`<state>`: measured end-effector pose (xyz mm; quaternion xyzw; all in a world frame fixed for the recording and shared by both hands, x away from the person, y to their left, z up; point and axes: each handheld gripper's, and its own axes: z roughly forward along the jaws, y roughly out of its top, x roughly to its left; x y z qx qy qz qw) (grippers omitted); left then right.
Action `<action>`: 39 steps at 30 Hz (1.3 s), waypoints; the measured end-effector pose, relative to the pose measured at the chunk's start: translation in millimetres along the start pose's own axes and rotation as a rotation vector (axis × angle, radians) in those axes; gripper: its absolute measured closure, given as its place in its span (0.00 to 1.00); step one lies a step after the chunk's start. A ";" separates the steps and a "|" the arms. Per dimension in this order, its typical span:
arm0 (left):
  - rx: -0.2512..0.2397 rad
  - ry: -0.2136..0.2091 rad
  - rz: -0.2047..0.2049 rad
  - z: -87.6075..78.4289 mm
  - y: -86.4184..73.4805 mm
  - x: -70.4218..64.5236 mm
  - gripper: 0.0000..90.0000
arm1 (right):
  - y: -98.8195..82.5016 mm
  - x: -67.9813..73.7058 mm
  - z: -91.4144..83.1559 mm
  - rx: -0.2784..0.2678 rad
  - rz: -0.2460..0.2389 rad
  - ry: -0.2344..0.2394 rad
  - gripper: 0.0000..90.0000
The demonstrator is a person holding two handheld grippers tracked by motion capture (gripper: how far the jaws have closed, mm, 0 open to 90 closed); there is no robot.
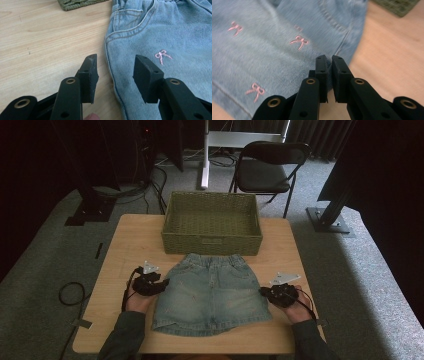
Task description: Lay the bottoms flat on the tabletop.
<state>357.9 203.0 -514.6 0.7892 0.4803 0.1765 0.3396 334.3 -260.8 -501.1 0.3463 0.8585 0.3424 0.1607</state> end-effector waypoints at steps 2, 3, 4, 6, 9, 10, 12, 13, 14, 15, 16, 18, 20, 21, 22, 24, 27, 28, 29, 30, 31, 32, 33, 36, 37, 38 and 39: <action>0.002 0.002 0.004 0.6 -1.2 -0.6 0.61 | 3.9 -3.3 2.4 -0.017 0.004 -0.034 0.94; 0.002 0.002 0.004 0.6 -1.2 -0.6 0.60 | 3.9 -3.3 2.4 -0.017 0.004 -0.034 0.94; 0.007 -0.001 0.004 1.8 -2.0 -1.2 0.60 | 5.3 -4.6 3.3 -0.020 0.009 -0.043 0.94; 0.009 -0.002 0.003 2.8 -2.4 -2.1 0.60 | 6.7 -9.5 10.7 -0.014 0.017 -0.033 0.93; 0.014 -0.008 0.011 3.9 -2.8 -3.6 0.60 | 3.2 -8.6 16.0 0.023 0.010 -0.026 0.93; 0.016 -0.011 0.013 4.1 -2.8 -4.0 0.60 | 1.5 -7.7 15.5 0.038 0.006 -0.021 0.93; 0.018 -0.011 0.017 3.7 -2.5 -4.9 0.60 | -3.3 -5.4 11.7 0.052 0.004 -0.017 0.93; 0.013 -0.012 0.016 3.6 -2.6 -5.4 0.60 | -6.6 -5.1 9.4 0.056 0.004 -0.008 0.93; 0.013 -0.015 0.017 3.4 -2.5 -5.8 0.60 | -10.2 -4.5 7.2 0.064 0.012 0.000 0.92; 0.015 -0.018 0.021 3.1 -2.5 -6.3 0.60 | -14.0 -3.8 5.1 0.072 0.010 0.006 0.92; 0.014 -0.020 0.021 2.8 -2.7 -7.3 0.60 | -17.7 -2.7 3.6 0.083 0.007 0.011 0.91; 0.013 -0.023 0.026 1.7 -3.2 -8.6 0.59 | -23.4 -0.7 1.0 0.103 0.008 0.016 0.91; 0.010 -0.027 0.024 0.0 -3.9 -9.6 0.59 | -25.9 -0.2 -1.7 0.110 0.012 0.022 0.90; 0.004 -0.029 0.020 -0.8 -4.4 -10.1 0.59 | -25.7 -0.4 -3.2 0.110 0.011 0.024 0.89; 0.004 -0.030 0.022 -2.0 -4.7 -10.4 0.59 | -24.9 -0.8 -4.8 0.100 0.012 0.026 0.87; -0.001 -0.029 0.022 -3.4 -5.5 -10.9 0.59 | -22.0 -2.6 -8.5 0.061 0.020 0.026 0.81; -0.005 -0.031 0.019 -5.3 -6.8 -11.4 0.59 | -17.4 -5.5 -13.1 0.007 0.031 0.019 0.78; -0.005 -0.032 0.019 -5.8 -7.2 -11.7 0.59 | -14.9 -6.6 -14.2 -0.017 0.033 0.013 0.76; -0.006 -0.033 0.017 -6.2 -7.6 -12.1 0.59 | -12.8 -7.1 -14.7 -0.035 0.033 0.002 0.74; -0.008 -0.036 0.016 -6.8 -8.2 -12.3 0.59 | -11.2 -7.5 -14.7 -0.051 0.034 -0.005 0.72; -0.010 -0.036 0.015 -7.2 -8.9 -12.5 0.58 | -8.7 -8.2 -14.1 -0.075 0.037 -0.011 0.70; -0.011 -0.037 0.010 -7.8 -9.9 -12.8 0.58 | -6.9 -9.0 -13.0 -0.085 0.039 -0.016 0.69; -0.012 -0.038 0.010 -8.5 -10.8 -13.0 0.58 | -5.3 -9.5 -11.3 -0.093 0.040 -0.025 0.68; -0.016 -0.042 0.001 -11.0 -14.2 -14.4 0.57 | -1.5 -10.4 -5.6 -0.108 0.044 -0.038 0.66; -0.016 -0.045 -0.002 -11.9 -15.3 -14.9 0.57 | -0.7 -10.6 -4.0 -0.112 0.044 -0.043 0.65; -0.016 -0.048 -0.004 -12.6 -16.5 -15.5 0.57 | 0.0 -11.0 -2.8 -0.115 0.042 -0.045 0.65; -0.016 -0.049 -0.003 -13.2 -17.4 -16.0 0.57 | 0.4 -11.2 -2.0 -0.116 0.041 -0.047 0.65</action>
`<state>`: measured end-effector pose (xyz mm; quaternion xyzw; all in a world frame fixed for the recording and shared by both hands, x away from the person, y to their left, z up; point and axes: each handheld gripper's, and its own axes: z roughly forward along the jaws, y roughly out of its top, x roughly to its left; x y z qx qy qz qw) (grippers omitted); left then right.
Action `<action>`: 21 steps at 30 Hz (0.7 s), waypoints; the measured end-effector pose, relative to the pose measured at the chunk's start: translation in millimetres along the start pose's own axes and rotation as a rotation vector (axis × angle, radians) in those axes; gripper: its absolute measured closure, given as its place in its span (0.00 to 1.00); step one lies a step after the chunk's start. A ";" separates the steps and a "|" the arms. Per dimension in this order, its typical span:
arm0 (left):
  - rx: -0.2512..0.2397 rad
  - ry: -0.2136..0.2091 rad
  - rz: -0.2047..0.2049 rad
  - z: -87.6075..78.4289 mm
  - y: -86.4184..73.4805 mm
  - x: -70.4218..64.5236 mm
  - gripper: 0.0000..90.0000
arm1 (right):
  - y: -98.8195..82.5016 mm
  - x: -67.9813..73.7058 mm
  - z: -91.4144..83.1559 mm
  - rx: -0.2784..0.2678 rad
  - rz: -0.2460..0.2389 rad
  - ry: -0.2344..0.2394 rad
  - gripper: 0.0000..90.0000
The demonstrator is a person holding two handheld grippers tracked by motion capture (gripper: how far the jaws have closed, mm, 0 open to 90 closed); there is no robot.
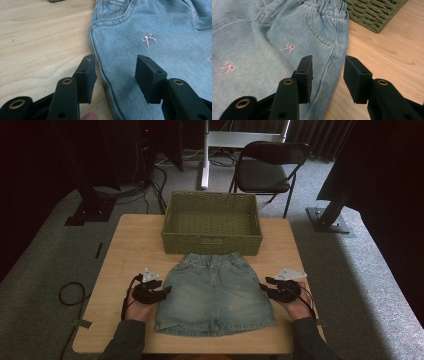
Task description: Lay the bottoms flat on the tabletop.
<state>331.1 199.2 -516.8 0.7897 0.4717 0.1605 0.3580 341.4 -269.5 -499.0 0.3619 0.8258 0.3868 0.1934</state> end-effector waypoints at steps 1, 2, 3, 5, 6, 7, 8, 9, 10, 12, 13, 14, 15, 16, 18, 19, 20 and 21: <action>0.000 0.000 0.000 0.0 0.0 0.0 0.57 | 0.0 0.0 0.0 0.000 0.000 0.000 0.65; 0.008 0.000 0.006 -1.5 -3.0 -1.2 0.57 | 0.1 -0.2 0.4 -0.001 -0.001 0.001 0.64; 0.008 0.001 0.004 -1.9 -4.5 -1.4 0.57 | 0.1 -0.7 0.1 -0.003 -0.003 0.002 0.64; 0.009 0.000 -0.003 -2.9 -7.0 -1.2 0.57 | -0.4 -1.5 -0.4 -0.008 0.003 0.001 0.64; 0.011 0.002 -0.005 -3.2 -8.0 -1.2 0.56 | -0.8 -2.0 -0.5 -0.007 0.004 0.001 0.64; 0.012 0.001 -0.008 -3.4 -8.9 -1.0 0.56 | -1.2 -2.4 -0.5 -0.007 0.003 0.002 0.64; 0.012 0.001 -0.014 -3.5 -9.9 -1.1 0.56 | -1.7 -2.6 -0.4 -0.004 0.003 0.003 0.64; 0.015 0.003 -0.017 -3.7 -10.8 -1.1 0.55 | -2.1 -2.7 -0.2 -0.001 0.004 0.002 0.64; 0.016 0.005 -0.019 -3.9 -11.6 -1.2 0.55 | -2.4 -2.7 0.1 -0.001 0.003 0.002 0.64; 0.016 0.004 -0.025 -3.9 -13.2 -2.2 0.54 | -2.4 -2.8 0.2 -0.002 0.002 0.003 0.64; 0.020 0.006 -0.024 -4.1 -13.7 -2.6 0.53 | -2.2 -2.9 0.1 -0.002 0.001 0.005 0.64; 0.019 0.005 -0.023 -3.9 -14.4 -3.1 0.53 | -2.0 -2.9 0.2 -0.004 0.001 0.006 0.64; 0.020 0.004 -0.024 -3.7 -14.9 -3.6 0.53 | -1.8 -2.6 0.4 -0.004 -0.001 0.005 0.64; 0.021 0.005 -0.025 -3.5 -15.1 -3.7 0.53 | -1.6 -2.3 0.5 -0.004 -0.002 0.008 0.64; 0.024 0.002 -0.027 -2.8 -15.4 -3.1 0.53 | -1.6 -1.8 0.7 -0.006 -0.005 0.010 0.64; 0.024 0.001 -0.028 -2.3 -15.5 -3.1 0.53 | -1.7 -1.7 0.7 -0.005 -0.006 0.009 0.64; 0.028 -0.001 -0.029 -1.8 -15.7 -3.2 0.53 | -2.0 -1.9 0.6 -0.005 -0.008 0.009 0.64; 0.031 -0.003 -0.029 -1.0 -16.1 -3.2 0.52 | -2.5 -2.0 0.4 -0.004 -0.006 0.010 0.63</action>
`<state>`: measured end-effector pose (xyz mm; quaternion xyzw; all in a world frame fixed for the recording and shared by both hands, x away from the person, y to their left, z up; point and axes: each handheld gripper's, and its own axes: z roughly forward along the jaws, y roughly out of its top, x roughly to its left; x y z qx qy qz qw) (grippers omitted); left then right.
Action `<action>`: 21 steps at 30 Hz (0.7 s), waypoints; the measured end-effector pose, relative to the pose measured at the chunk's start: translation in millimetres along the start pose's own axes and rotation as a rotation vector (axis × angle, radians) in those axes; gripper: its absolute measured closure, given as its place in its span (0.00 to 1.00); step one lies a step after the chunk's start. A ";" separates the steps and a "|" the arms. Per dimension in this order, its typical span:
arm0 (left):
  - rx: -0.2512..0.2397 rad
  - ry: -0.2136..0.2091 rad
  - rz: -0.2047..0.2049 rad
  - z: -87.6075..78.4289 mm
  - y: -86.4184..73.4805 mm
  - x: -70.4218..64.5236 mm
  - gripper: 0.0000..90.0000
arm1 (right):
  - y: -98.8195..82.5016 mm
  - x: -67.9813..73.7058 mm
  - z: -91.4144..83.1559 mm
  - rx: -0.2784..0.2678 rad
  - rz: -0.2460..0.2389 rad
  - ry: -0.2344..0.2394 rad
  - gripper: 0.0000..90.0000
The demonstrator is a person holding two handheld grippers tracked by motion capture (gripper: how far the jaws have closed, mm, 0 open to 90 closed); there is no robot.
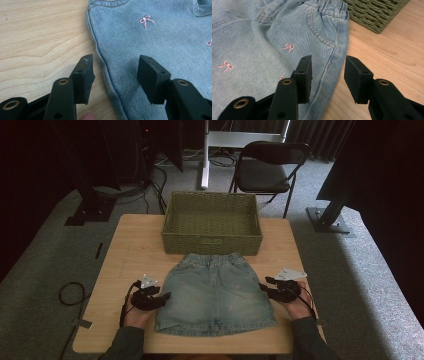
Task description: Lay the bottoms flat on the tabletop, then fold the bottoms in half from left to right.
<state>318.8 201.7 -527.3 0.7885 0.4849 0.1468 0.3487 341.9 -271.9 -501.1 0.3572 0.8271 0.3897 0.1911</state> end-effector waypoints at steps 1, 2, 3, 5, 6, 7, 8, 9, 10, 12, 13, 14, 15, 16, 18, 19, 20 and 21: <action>0.004 -0.001 0.000 0.6 -0.3 -0.3 0.52 | -0.5 -0.3 -0.3 0.000 0.002 -0.001 0.63; 0.008 -0.001 0.000 1.2 -0.8 -1.0 0.52 | -1.0 -0.6 -0.7 -0.002 0.004 -0.001 0.63; 0.012 -0.001 0.000 1.6 -1.1 -1.6 0.52 | -1.3 -1.1 -1.1 -0.003 0.003 -0.001 0.63; 0.018 -0.002 -0.005 1.6 -1.9 -2.8 0.50 | -1.4 -1.4 -1.8 -0.004 0.003 -0.002 0.63; 0.018 -0.005 -0.008 1.4 -2.5 -3.5 0.50 | -1.3 -1.4 -2.1 -0.006 0.005 -0.002 0.63; 0.021 -0.006 -0.006 1.4 -3.1 -3.8 0.50 | -1.2 -1.3 -2.3 -0.008 0.004 -0.002 0.63; 0.025 -0.005 -0.006 1.4 -3.6 -4.0 0.49 | -1.2 -1.4 -2.3 -0.009 0.003 -0.001 0.63; 0.027 -0.007 -0.010 1.5 -4.1 -4.1 0.49 | -1.3 -1.5 -2.2 -0.008 0.004 -0.001 0.63; 0.028 -0.007 -0.013 1.6 -4.6 -4.0 0.49 | -1.3 -1.4 -2.2 -0.007 0.003 -0.001 0.63; 0.032 -0.009 -0.016 2.1 -5.1 -4.2 0.49 | -1.7 -1.0 -2.7 -0.008 0.002 0.000 0.63; 0.034 -0.011 -0.018 2.4 -5.5 -4.7 0.49 | -1.9 -1.1 -3.0 -0.010 0.003 0.000 0.63; 0.034 -0.011 -0.017 2.6 -6.0 -5.3 0.49 | -2.2 -1.5 -3.4 -0.012 0.005 -0.002 0.63; 0.034 -0.010 -0.016 2.4 -6.4 -6.0 0.48 | -2.4 -1.9 -3.7 -0.011 0.007 -0.002 0.63; 0.034 -0.011 -0.018 1.9 -6.9 -6.6 0.48 | -2.5 -2.0 -4.0 -0.011 0.006 -0.004 0.63; 0.035 -0.015 -0.028 0.3 -8.5 -7.5 0.48 | -2.4 -2.2 -4.6 -0.014 0.007 -0.004 0.63; 0.032 -0.021 -0.037 -0.5 -9.7 -8.0 0.48 | -2.4 -2.3 -4.5 -0.015 0.008 -0.004 0.63; 0.031 -0.029 -0.044 -1.5 -10.7 -8.3 0.48 | -2.4 -2.5 -4.2 -0.015 0.009 -0.003 0.63; 0.030 -0.033 -0.055 -2.3 -11.7 -9.0 0.48 | -2.5 -2.4 -3.7 -0.012 0.008 -0.002 0.63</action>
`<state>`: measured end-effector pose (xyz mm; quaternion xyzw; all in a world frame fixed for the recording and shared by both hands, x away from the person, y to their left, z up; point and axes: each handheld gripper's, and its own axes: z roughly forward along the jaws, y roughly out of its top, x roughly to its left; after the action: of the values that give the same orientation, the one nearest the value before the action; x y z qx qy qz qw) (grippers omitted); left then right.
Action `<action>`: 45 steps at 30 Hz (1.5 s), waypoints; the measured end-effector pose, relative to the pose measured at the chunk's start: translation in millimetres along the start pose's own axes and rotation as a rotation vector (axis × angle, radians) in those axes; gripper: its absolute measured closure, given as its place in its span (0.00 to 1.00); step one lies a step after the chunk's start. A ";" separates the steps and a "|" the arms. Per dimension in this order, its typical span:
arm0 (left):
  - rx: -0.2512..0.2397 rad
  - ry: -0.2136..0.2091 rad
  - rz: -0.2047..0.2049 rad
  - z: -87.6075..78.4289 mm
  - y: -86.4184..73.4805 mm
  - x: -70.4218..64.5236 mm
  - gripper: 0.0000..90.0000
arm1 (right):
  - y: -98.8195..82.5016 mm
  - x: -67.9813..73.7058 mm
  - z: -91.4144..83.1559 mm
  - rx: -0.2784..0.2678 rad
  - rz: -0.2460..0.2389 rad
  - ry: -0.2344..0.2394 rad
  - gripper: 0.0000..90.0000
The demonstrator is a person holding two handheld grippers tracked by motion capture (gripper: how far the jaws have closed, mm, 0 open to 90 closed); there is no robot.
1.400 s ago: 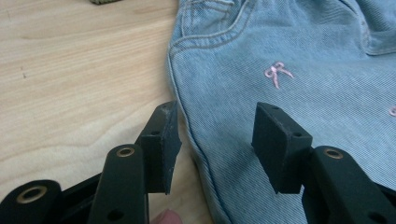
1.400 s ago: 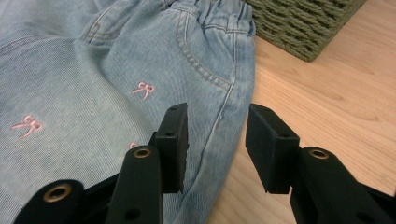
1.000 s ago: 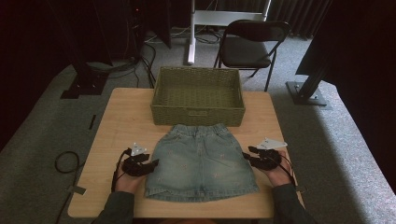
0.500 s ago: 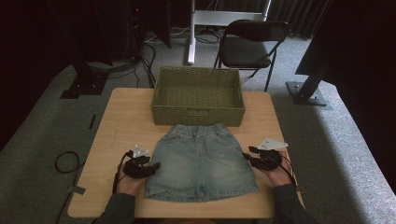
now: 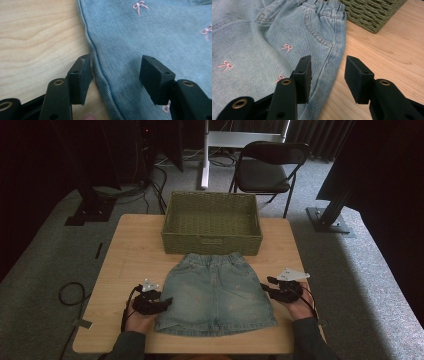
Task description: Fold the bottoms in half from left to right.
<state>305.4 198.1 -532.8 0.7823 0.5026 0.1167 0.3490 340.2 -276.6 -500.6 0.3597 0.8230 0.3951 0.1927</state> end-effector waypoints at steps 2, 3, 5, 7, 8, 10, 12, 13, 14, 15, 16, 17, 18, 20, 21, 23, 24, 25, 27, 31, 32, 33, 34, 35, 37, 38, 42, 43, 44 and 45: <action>0.003 -0.008 -0.012 -1.4 -1.4 -1.4 0.48 | 0.0 0.7 1.2 0.002 -0.005 0.001 0.63; 0.004 -0.009 -0.015 -1.7 -1.7 -2.0 0.48 | 0.1 1.1 1.6 0.003 -0.007 0.002 0.63; 0.010 -0.003 -0.023 -2.0 -1.2 -3.0 0.50 | 0.5 1.2 1.8 0.001 -0.011 0.003 0.63; 0.017 0.011 -0.015 -1.7 -0.2 -4.1 0.56 | 1.0 0.7 1.7 -0.002 -0.010 0.004 0.63; 0.020 0.023 -0.012 -1.4 0.4 -4.8 0.62 | 1.2 0.5 1.3 -0.003 -0.008 0.003 0.63; 0.029 0.033 0.006 -0.9 1.7 -5.5 0.72 | 1.5 0.4 0.4 -0.005 -0.007 0.002 0.63; 0.029 0.025 0.000 0.0 2.0 -5.1 0.80 | 2.0 -0.1 0.2 -0.005 -0.003 0.000 0.63; 0.026 0.025 -0.001 0.4 1.8 -4.7 0.85 | 2.4 -0.2 0.4 -0.002 -0.003 -0.002 0.63; 0.025 0.020 -0.002 0.4 1.6 -3.7 0.89 | 2.9 0.1 0.8 -0.004 -0.002 -0.002 0.63; 0.025 0.011 -0.011 0.1 1.1 -2.8 0.92 | 3.5 0.4 1.4 -0.007 -0.005 0.001 0.63; 0.022 0.006 -0.010 -0.5 0.5 -2.0 0.94 | 4.3 1.1 1.9 -0.004 -0.009 0.000 0.63; 0.022 0.014 -0.003 -1.5 0.3 -1.2 0.95 | 5.1 1.8 2.5 -0.003 -0.012 0.002 0.63; 0.022 0.021 -0.005 -2.7 0.7 0.3 0.95 | 5.7 2.3 3.0 -0.005 -0.016 0.004 0.63; 0.017 0.036 -0.016 -6.1 1.6 5.3 0.96 | 6.7 2.6 3.9 -0.006 -0.017 0.006 0.63; 0.010 0.040 -0.024 -7.4 2.2 8.4 0.96 | 7.1 2.2 4.4 -0.006 -0.019 0.008 0.63; 0.007 0.051 -0.031 -8.2 3.0 11.2 0.96 | 7.4 2.2 4.9 -0.008 -0.017 0.007 0.63; 0.002 0.067 -0.041 -9.7 4.4 14.5 0.96 | 7.8 2.2 5.6 -0.008 -0.018 0.009 0.63; -0.006 0.072 -0.040 -11.5 5.4 16.0 0.96 | 8.2 3.0 6.6 -0.006 -0.019 0.010 0.63; -0.024 0.084 -0.046 -14.6 8.1 18.5 0.96 | 8.1 3.9 7.7 0.000 -0.026 0.015 0.63; -0.028 0.116 -0.060 -18.0 10.9 26.2 0.96 | 6.0 4.4 9.5 0.008 -0.025 0.017 0.63; -0.013 0.084 -0.063 -17.9 10.7 29.4 0.96 | 5.5 4.1 9.4 0.007 -0.024 0.017 0.63; -0.001 0.078 -0.065 -17.4 10.4 30.6 0.92 | 4.9 3.7 9.0 0.007 -0.023 0.017 0.63; -0.008 0.086 -0.079 -18.5 8.8 32.9 0.88 | 4.7 3.5 8.8 0.007 -0.022 0.015 0.63; -0.019 0.074 -0.103 -19.6 7.7 35.2 0.80 | 4.3 3.0 8.6 0.007 -0.021 0.014 0.63; -0.036 0.066 -0.154 -22.2 5.6 41.5 0.74 | 4.2 2.9 8.5 0.008 -0.021 0.014 0.63; -0.032 0.066 -0.165 -21.7 5.2 43.6 0.67 | 4.1 3.6 9.3 0.009 -0.020 0.015 0.63; -0.034 0.025 -0.200 -17.0 4.1 48.6 0.59 | 4.6 5.8 11.1 0.012 -0.029 0.018 0.63; -0.032 0.019 -0.200 -15.8 4.2 48.3 0.59 | 4.7 6.1 11.0 0.013 -0.029 0.018 0.63; -0.026 0.013 -0.193 -14.6 4.4 47.9 0.58 | 4.7 6.0 10.9 0.012 -0.028 0.017 0.63; -0.022 0.008 -0.192 -12.5 4.6 46.9 0.58 | 4.6 5.6 10.7 0.012 -0.027 0.017 0.63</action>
<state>323.8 243.0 -528.5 0.7263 0.5751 0.0912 0.3651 344.9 -265.0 -503.7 0.3462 0.8319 0.3905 0.1886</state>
